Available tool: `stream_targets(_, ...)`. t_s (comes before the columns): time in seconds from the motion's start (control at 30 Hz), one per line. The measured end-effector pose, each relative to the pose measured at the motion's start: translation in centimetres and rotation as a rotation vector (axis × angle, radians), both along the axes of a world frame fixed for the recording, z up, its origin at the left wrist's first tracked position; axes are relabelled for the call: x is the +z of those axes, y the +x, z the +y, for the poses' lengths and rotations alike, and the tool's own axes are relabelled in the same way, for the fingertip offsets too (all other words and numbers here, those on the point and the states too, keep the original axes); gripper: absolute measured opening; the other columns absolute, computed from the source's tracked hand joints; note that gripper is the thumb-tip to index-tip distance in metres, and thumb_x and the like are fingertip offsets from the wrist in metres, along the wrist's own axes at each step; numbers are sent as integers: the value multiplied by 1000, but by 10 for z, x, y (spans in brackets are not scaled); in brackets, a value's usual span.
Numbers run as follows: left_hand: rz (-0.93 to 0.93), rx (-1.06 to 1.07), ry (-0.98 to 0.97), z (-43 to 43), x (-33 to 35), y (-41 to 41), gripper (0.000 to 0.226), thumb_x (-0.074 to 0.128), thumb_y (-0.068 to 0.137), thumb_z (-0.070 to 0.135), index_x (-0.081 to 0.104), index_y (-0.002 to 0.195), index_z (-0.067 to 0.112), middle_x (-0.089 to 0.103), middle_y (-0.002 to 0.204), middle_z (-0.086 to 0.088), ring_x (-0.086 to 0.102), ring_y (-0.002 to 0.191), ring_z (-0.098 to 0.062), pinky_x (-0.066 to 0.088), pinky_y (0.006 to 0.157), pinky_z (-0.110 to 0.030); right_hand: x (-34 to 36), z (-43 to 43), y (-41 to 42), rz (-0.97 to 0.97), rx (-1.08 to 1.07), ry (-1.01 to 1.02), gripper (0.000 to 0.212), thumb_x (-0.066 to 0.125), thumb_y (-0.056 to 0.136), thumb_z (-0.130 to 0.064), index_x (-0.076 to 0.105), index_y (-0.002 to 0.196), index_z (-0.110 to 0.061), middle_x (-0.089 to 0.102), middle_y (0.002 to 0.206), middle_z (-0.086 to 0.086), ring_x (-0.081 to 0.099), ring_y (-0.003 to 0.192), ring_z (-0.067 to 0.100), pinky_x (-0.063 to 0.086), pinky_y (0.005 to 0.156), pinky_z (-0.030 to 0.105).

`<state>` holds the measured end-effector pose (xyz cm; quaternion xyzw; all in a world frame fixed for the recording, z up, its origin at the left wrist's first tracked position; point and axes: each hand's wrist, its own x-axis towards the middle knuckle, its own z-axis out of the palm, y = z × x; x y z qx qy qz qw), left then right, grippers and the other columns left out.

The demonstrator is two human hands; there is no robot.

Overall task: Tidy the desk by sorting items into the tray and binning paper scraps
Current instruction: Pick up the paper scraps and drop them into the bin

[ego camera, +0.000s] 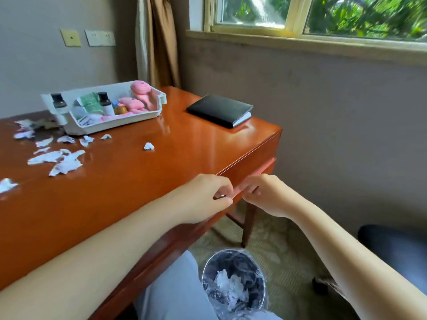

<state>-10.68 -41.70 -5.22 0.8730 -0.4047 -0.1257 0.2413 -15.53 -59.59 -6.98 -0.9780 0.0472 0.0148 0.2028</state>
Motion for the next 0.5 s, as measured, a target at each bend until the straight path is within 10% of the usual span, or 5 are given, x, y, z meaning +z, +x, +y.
stream_targets(0.5, -229, 488, 41, 165, 42, 33, 29, 51, 95, 25, 56, 123, 25, 52, 132, 2, 50, 119, -12, 44, 100, -28, 55, 135, 79, -113, 239, -15, 40, 58, 88, -16, 54, 128, -15, 58, 125, 7, 57, 109, 25, 44, 88, 30)
